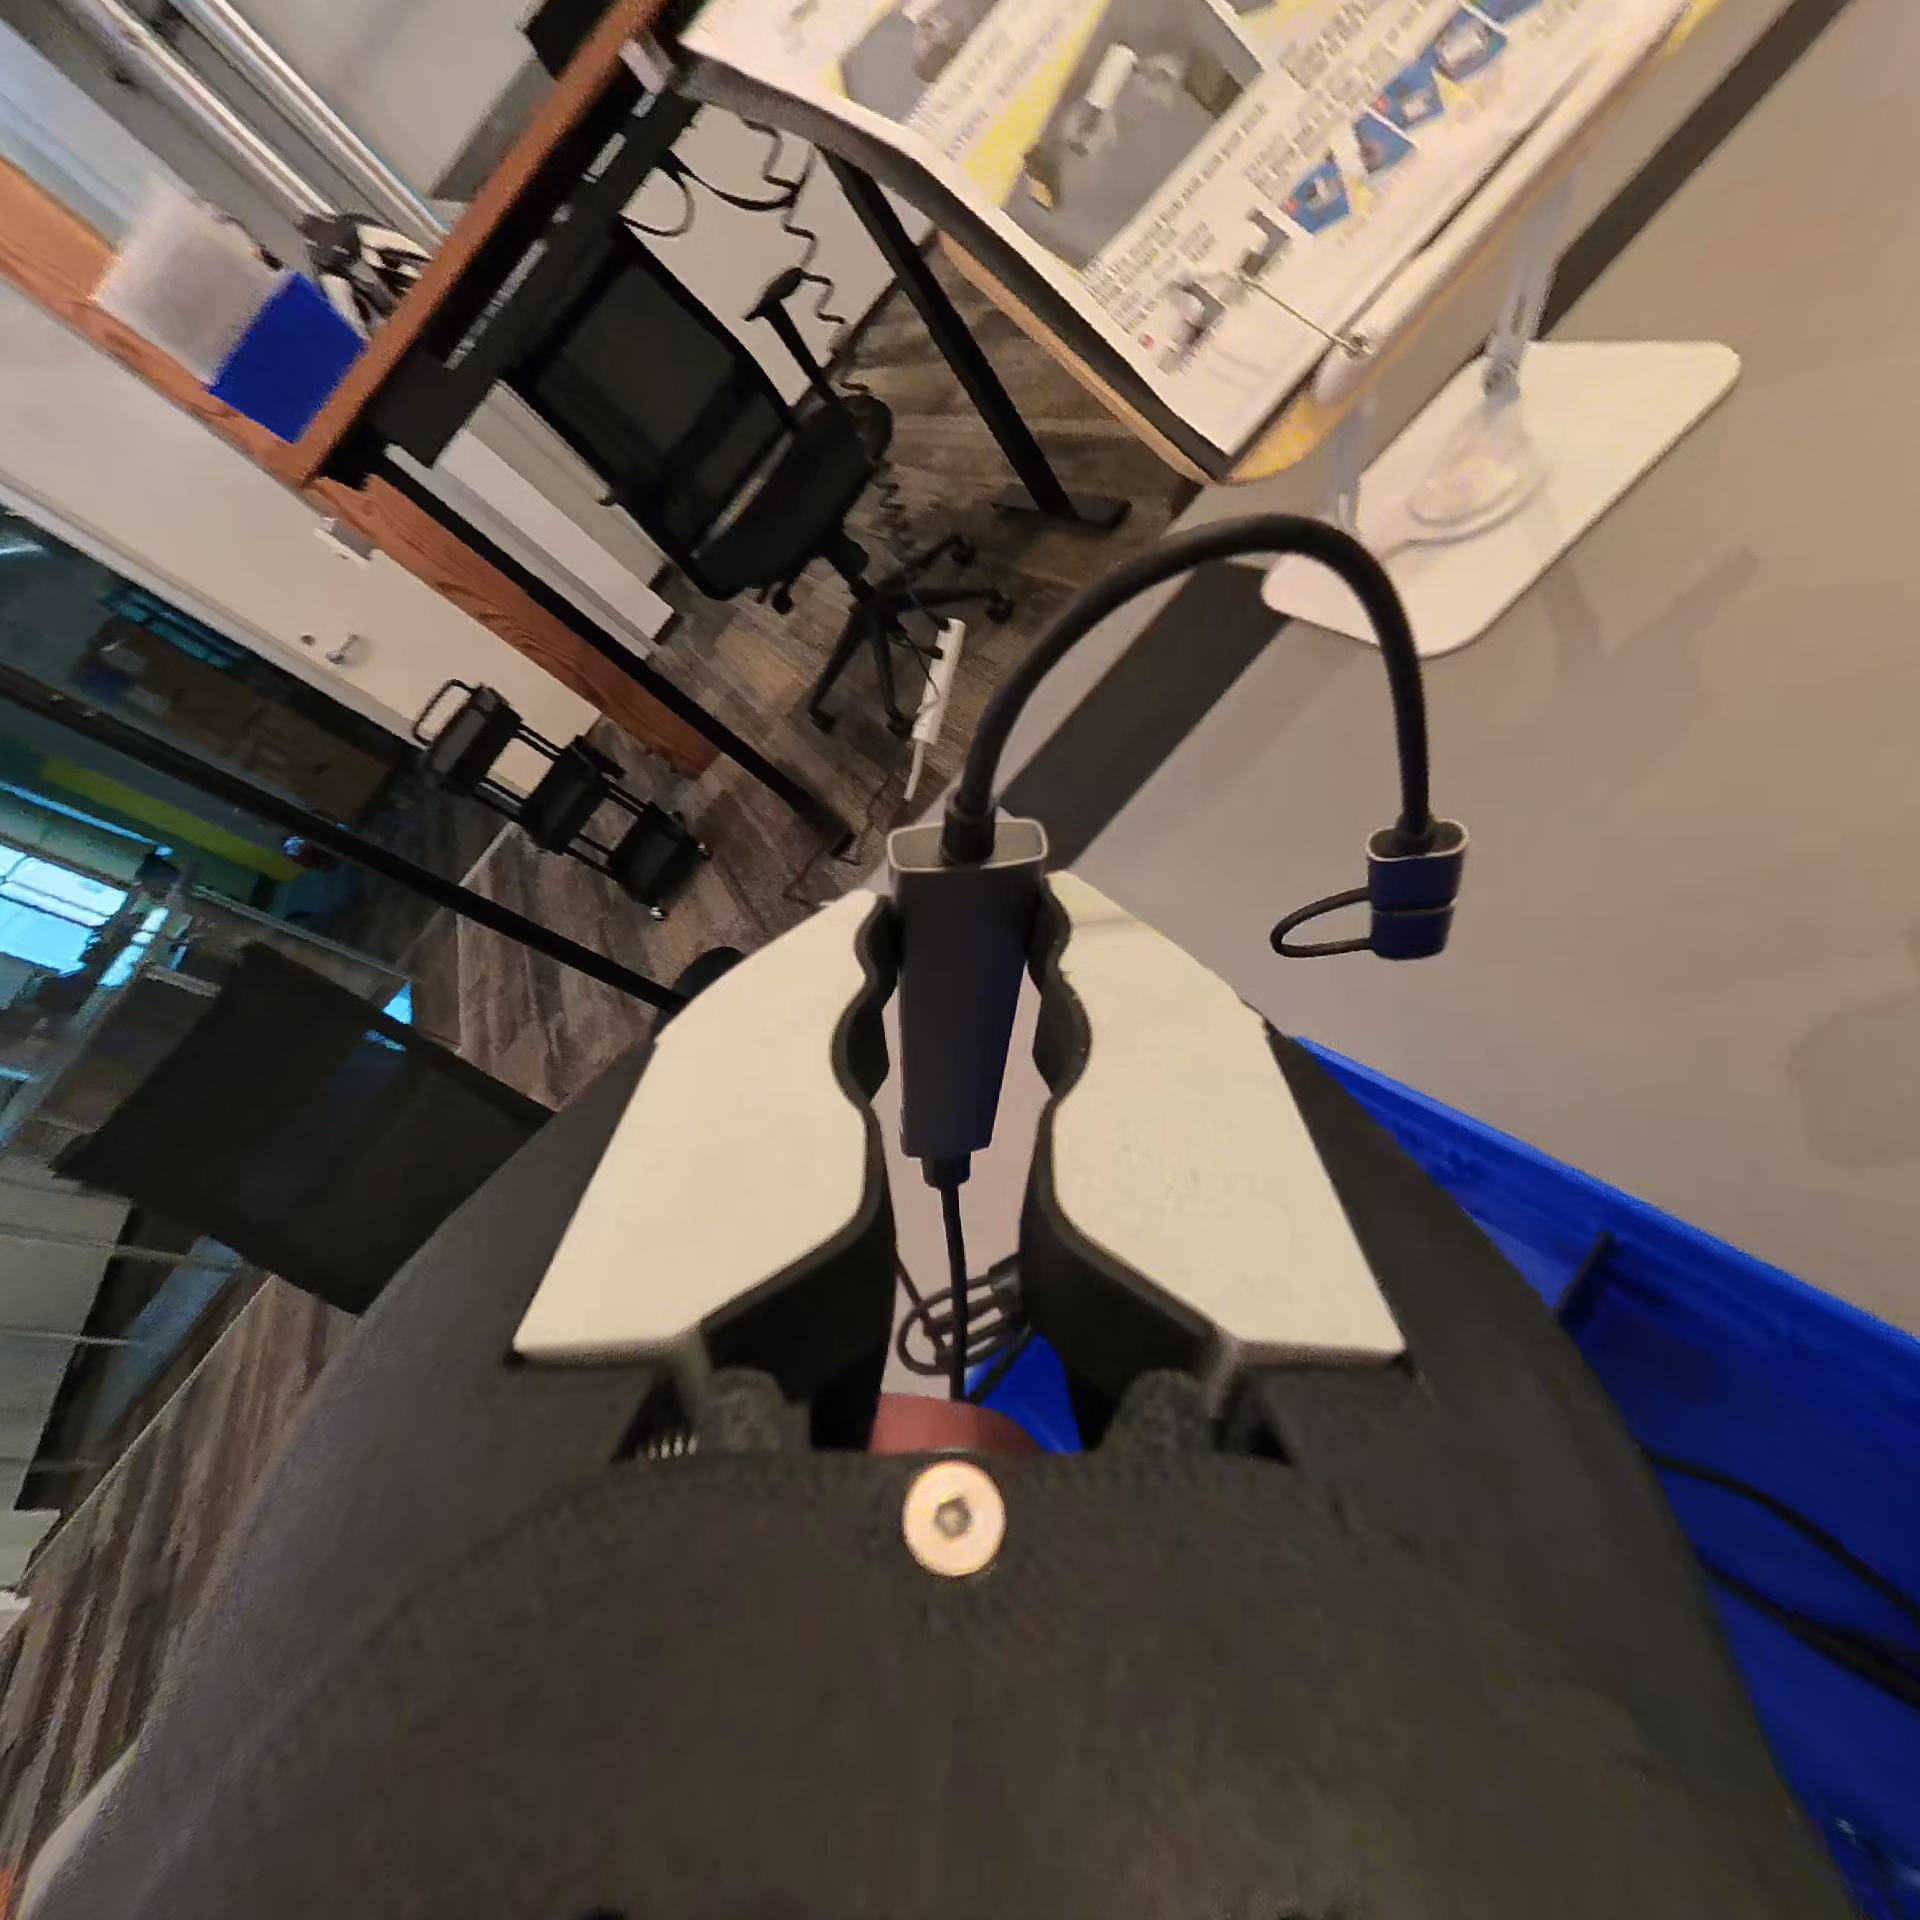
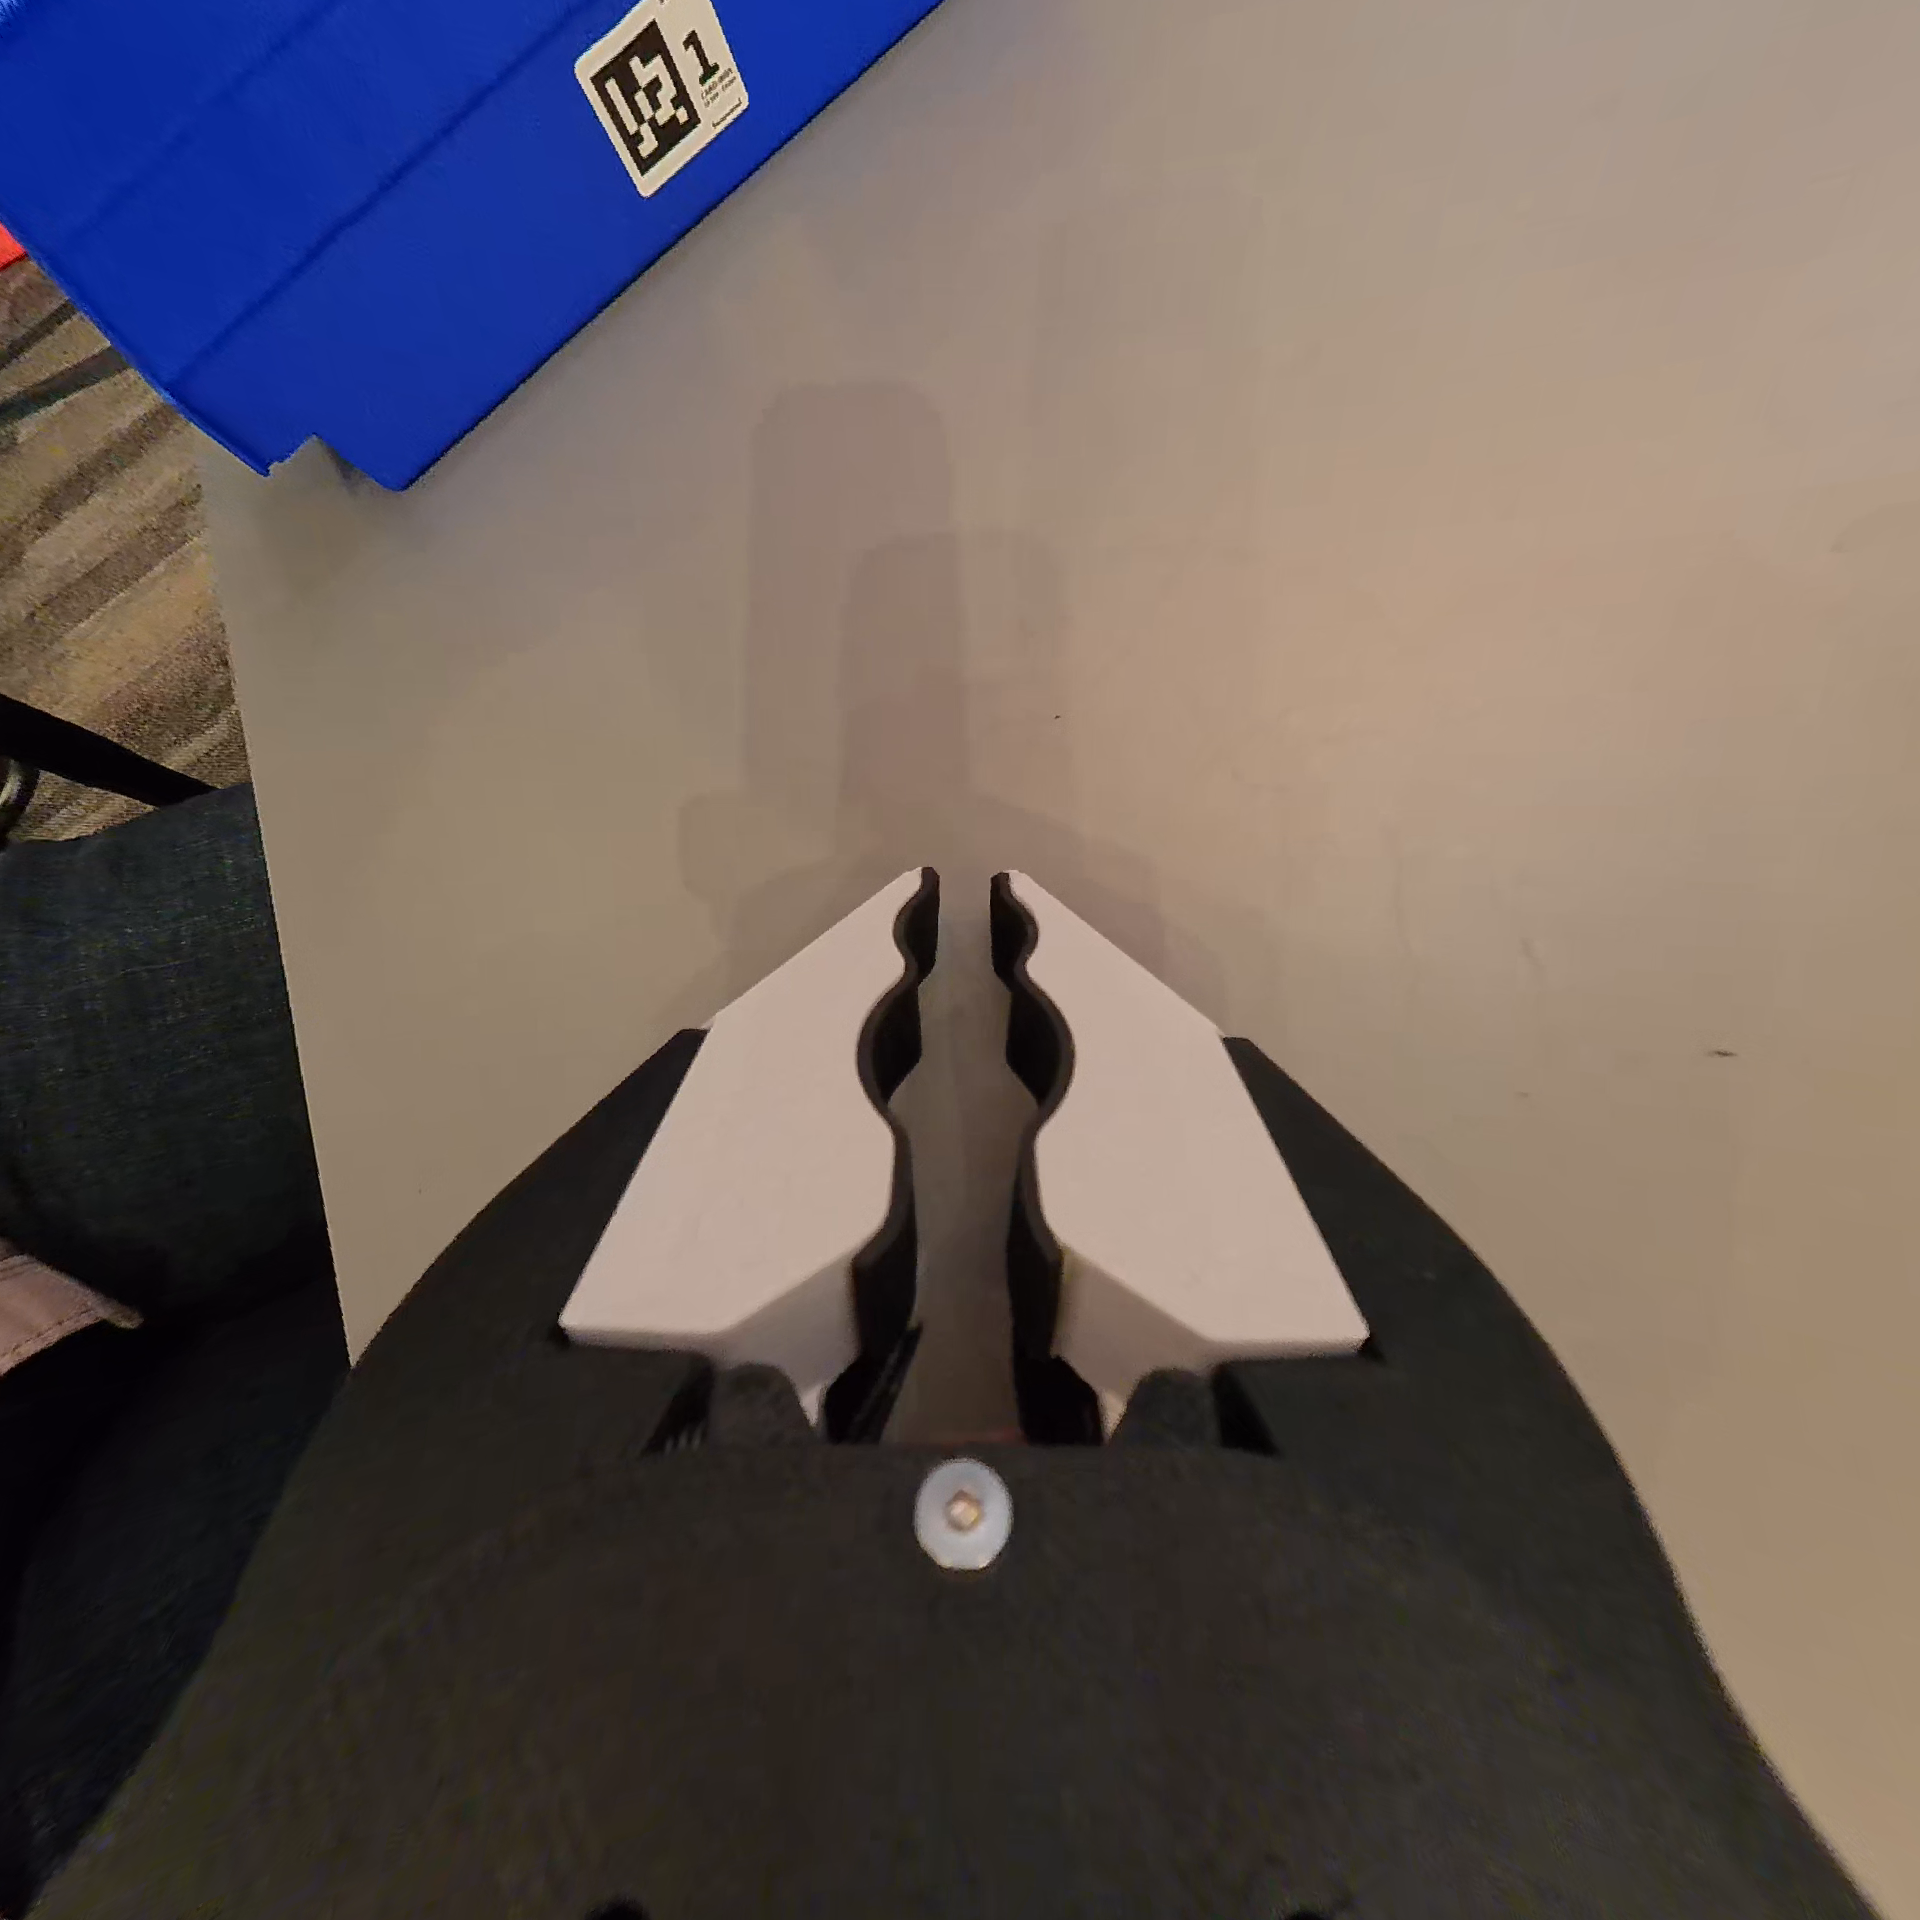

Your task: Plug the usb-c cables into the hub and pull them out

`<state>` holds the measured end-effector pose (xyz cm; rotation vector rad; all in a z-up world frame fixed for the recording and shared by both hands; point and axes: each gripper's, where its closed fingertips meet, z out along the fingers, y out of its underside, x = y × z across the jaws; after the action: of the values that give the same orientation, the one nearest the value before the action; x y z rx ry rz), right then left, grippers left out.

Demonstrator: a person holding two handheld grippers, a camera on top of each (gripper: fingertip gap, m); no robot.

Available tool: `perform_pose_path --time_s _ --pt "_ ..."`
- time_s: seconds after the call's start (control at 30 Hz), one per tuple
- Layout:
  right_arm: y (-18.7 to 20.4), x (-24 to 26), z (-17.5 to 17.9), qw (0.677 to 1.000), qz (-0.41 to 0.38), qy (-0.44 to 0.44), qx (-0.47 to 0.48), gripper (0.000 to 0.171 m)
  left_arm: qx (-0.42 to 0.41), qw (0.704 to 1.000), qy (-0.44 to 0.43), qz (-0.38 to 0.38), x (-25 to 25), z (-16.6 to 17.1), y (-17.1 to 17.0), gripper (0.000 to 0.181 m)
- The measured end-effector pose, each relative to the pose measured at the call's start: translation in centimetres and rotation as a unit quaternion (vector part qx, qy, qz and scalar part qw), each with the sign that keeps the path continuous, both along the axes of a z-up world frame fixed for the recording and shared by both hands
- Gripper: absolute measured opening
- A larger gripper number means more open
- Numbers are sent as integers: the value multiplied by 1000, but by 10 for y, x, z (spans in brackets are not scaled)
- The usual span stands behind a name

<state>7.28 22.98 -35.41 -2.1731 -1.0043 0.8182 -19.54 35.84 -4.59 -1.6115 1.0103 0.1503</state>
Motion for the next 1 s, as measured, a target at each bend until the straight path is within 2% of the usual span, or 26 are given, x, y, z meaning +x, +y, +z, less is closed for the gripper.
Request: perform_pose_path --time_s 0.23,0.47,0.63,0.8,1.0 --pt "1 0 1 1000 -2 1 2 13 76 994 -58 48 2 55 17 24" --pt "7 -5 14 999 -15 23 32 40 81 995 -62 9 60 77 6 24" --pt "18 -7 55 992 -35 57 109 52 52 995 -70 -47 127 67 -8 24" --pt "29 4 97 975 -76 86 189 58 1 986 -132 -104 189 52 -23 23" --pt "36 14 117 960 -110 100 237 60 -69 968 -189 -152 252 20 -45 24"
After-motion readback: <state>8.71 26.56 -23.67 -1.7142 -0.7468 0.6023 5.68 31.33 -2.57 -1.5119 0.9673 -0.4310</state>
